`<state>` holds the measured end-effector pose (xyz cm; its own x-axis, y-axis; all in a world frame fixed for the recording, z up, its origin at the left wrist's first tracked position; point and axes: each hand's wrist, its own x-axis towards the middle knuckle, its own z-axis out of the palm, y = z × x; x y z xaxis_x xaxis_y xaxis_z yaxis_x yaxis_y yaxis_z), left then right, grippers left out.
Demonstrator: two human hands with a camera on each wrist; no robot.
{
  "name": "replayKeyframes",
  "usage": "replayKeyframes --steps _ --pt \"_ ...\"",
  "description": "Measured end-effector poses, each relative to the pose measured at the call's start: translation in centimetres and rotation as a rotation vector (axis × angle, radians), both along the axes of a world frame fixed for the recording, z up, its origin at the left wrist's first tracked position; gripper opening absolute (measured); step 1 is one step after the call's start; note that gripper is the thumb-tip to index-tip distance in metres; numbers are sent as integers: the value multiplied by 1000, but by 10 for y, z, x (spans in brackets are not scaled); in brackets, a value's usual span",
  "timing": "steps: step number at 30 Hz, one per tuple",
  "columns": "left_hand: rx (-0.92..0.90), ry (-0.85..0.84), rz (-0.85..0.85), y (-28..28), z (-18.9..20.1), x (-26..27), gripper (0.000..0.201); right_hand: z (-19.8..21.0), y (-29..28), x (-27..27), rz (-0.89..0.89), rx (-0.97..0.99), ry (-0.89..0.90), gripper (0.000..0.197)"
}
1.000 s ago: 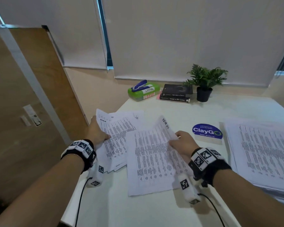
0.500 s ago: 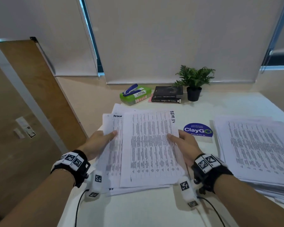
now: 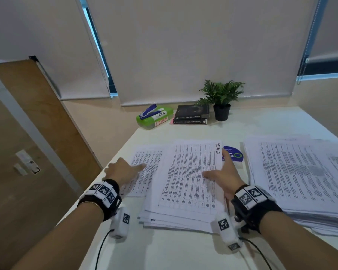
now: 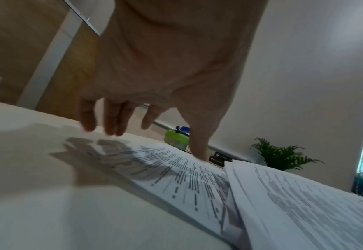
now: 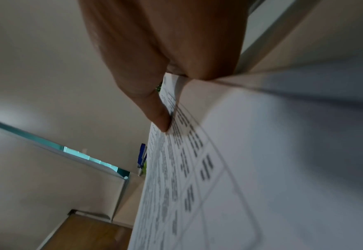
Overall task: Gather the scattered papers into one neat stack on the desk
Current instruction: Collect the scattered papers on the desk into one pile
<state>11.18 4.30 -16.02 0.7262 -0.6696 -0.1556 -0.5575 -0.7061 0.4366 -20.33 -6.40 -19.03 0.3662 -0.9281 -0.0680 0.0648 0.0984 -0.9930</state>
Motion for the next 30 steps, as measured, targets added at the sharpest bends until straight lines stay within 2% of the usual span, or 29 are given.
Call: replayKeyframes --steps 1,2,4,6,7,9,10,13,15,17,19,21,23,26,27,30 --pt "117 -35 1 -2 -5 8 146 0 1 -3 2 10 -16 104" --pt "188 -71 -15 -4 -6 9 147 -1 2 -4 5 19 -37 106" --pt "212 -107 -20 -8 -5 4 124 -3 3 -5 -9 56 -67 108" --pt "140 -54 -13 -11 2 -5 76 -6 2 -4 -20 80 -49 99" --pt "106 14 14 -13 1 -6 62 -6 3 -4 -7 60 -2 88" --pt "65 112 66 -15 3 -8 56 -4 9 -3 71 -23 139 77" --pt "13 137 90 -15 4 -8 51 -5 11 -1 114 -53 190 79" --pt "-259 75 122 -13 13 -7 51 -8 13 2 172 -106 237 97" --pt "-518 -34 115 -10 36 -11 24 -8 10 0 144 -113 220 103" --pt "-808 -76 112 -7 65 -18 13 -4 10 -3 116 -95 199 109" --pt "-1077 12 113 0 95 -33 13 0 12 -7 82 -107 187 112" --pt "-1212 186 95 5 113 -47 23 1 13 -9 62 -117 175 110" --pt "-1097 308 106 6 109 -59 30 -1 15 -8 41 -118 218 94" --pt "-784 306 69 3 74 -77 38 7 19 -7 21 -139 327 41" --pt "-672 280 45 3 58 -82 46 12 21 -6 12 -107 331 43" --pt "-266 234 -100 5 11 -92 84 24 25 -7 -17 19 303 90"
